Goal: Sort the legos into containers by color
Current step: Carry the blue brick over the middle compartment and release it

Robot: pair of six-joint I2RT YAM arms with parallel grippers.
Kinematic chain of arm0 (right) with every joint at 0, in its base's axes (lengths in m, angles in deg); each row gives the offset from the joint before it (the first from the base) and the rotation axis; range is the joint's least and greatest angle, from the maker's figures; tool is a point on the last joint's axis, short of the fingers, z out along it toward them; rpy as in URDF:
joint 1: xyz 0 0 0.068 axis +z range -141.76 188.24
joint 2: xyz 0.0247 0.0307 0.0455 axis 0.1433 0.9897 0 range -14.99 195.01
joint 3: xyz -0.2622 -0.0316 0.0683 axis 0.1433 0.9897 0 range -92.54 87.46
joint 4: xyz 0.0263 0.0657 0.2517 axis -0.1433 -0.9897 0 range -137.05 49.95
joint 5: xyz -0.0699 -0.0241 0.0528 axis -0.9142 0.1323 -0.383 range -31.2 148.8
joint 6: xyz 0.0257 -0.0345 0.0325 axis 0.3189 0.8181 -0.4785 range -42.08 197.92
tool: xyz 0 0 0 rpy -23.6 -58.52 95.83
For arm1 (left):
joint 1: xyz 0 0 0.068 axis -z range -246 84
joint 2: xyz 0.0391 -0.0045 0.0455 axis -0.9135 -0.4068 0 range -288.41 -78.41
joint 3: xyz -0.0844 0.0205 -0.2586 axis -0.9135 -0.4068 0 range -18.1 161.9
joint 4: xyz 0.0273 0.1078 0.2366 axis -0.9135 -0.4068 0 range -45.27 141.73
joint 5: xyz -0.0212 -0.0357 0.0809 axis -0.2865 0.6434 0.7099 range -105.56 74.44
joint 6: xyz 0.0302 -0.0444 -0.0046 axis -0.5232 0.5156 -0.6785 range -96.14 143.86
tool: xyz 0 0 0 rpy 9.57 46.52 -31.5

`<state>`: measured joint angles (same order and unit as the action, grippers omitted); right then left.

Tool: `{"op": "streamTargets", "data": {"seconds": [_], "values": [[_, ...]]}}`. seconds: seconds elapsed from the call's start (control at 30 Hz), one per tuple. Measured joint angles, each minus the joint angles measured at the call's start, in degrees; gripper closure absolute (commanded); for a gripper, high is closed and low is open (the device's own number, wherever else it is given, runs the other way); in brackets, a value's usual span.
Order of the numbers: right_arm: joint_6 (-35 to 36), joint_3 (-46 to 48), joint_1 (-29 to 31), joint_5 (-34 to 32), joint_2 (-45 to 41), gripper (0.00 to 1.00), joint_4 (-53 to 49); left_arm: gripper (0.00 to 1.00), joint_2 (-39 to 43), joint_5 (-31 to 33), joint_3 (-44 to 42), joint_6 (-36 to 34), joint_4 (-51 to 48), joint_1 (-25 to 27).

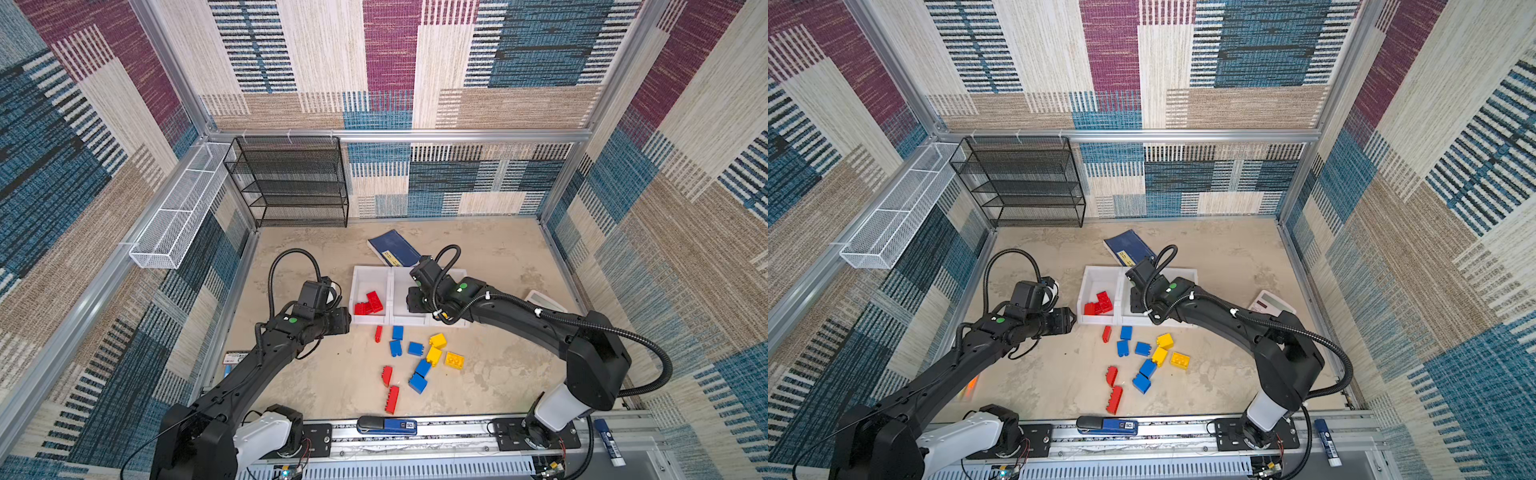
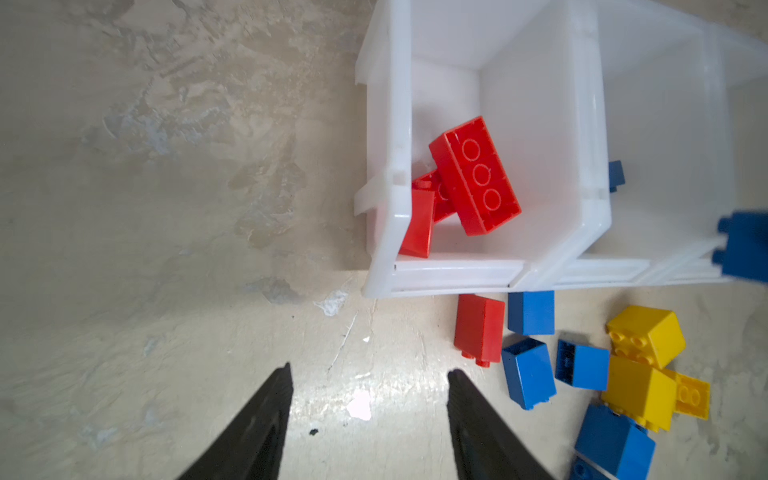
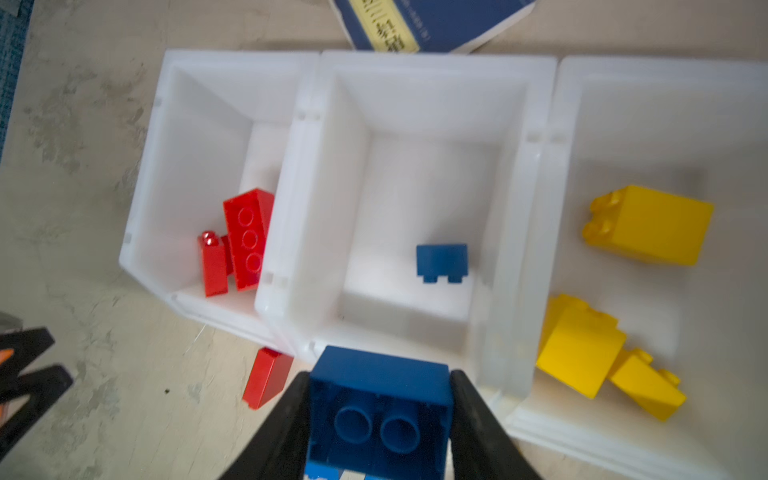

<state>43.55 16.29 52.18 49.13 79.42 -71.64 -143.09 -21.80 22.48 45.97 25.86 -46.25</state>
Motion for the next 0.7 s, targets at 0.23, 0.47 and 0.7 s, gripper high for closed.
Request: {"op": "streamTargets", "data": {"seconds": [0.23,0.47,0.7], "values": [[4.04,-4.11,-1.29,0.85,6.54,0.4,0.07,0.39,2.16,-1.66,-2.45,2.01,0.02,2.54],[4.31,-2.78,-1.42,1.68,3.15,0.36,0.28,0.39,2.03,-1.77,-2.67,2.97,0.17,5.55],[3.02,0.76,-1.42,0.96,-1.88,0.36,0.26,0.41,-0.13,-1.73,-2.86,3.17,1.64,7.78]]}}
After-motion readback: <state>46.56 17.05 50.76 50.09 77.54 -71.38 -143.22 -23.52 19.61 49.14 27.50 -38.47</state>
